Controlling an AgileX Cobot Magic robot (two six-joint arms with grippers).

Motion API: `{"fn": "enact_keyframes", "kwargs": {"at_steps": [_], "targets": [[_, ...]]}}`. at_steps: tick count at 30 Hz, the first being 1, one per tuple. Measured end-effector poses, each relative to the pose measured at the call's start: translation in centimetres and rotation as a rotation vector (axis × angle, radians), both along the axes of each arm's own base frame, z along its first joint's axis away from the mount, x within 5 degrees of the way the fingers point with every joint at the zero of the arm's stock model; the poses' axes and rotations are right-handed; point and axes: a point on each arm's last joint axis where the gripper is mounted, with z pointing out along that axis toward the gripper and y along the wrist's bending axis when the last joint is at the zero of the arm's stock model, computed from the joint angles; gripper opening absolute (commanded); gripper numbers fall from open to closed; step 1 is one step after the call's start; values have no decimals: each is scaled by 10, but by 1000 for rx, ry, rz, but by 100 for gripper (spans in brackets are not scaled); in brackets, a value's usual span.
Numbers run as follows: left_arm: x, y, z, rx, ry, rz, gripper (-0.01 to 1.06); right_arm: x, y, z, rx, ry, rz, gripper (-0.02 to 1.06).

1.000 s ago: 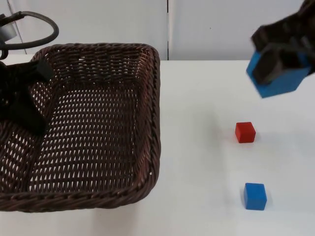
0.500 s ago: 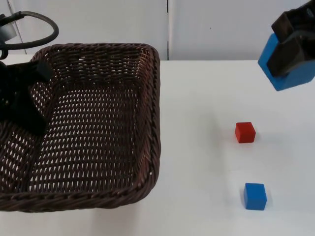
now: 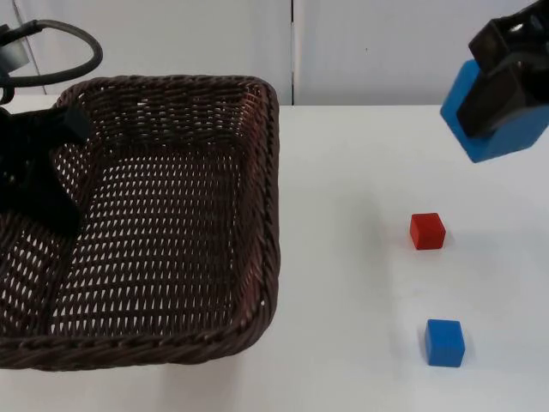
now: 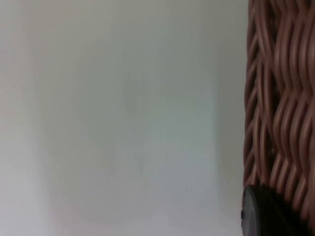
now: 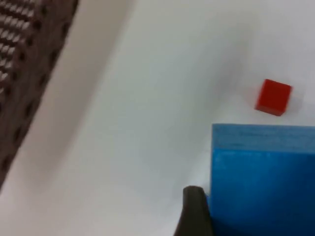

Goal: Pick up the basket with the left hand and place the largest block into the basket with the right hand.

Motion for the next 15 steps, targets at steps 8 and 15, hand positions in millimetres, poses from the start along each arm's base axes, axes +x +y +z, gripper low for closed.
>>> {"fn": "enact_keyframes", "kwargs": {"at_steps": [8, 15], "targets": [[0, 0, 0, -6, 0, 4, 0, 6, 35, 28, 78, -41, 121, 0], [0, 0, 0, -6, 0, 4, 0, 13, 91, 27, 62, -32, 257, 0]]}}
